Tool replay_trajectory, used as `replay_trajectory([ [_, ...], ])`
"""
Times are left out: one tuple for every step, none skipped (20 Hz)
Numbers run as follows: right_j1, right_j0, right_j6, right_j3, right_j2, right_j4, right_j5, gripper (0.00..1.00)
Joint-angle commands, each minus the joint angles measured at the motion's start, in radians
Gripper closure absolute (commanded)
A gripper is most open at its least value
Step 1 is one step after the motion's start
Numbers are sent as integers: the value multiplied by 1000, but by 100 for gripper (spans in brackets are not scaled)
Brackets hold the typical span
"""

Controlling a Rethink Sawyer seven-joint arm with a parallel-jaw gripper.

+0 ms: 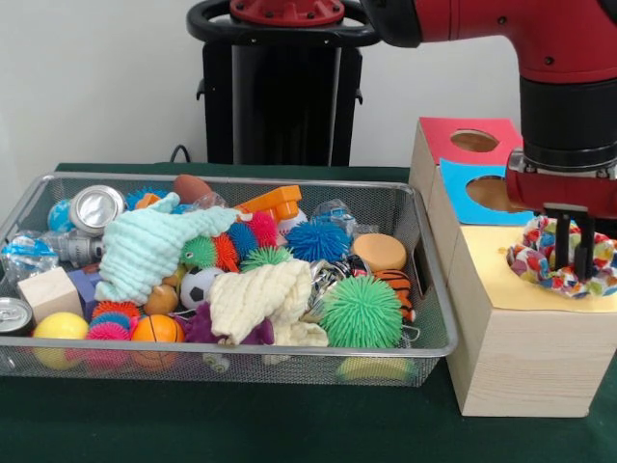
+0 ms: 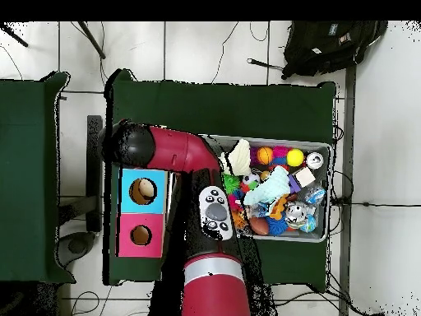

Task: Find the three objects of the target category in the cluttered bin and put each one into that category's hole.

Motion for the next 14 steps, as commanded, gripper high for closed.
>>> replay_trajectory([
  [28, -39, 69, 140, 95, -17, -97, 100],
  [27, -43, 64, 143, 96, -19, -96, 100],
  [25, -44, 64, 146, 94, -21, -98, 100],
  [25, -50, 57, 148, 97, -24, -99, 100],
  [25, -56, 49, 150, 99, -28, -100, 100],
  [25, -59, 45, 150, 99, -31, -102, 100],
  [25, -61, 44, 150, 97, -35, -105, 100],
  [24, -63, 42, 153, 97, -37, -107, 100],
  [23, -66, 40, 153, 96, -39, -105, 100],
  [22, -67, 39, 154, 96, -40, -102, 100],
  [20, -68, 37, 154, 93, -42, -95, 100],
  [17, -68, 36, 152, 87, -45, -86, 100],
  [15, -69, 34, 150, 83, -48, -77, 100],
  [14, -68, 31, 143, 76, -52, -64, 100],
])
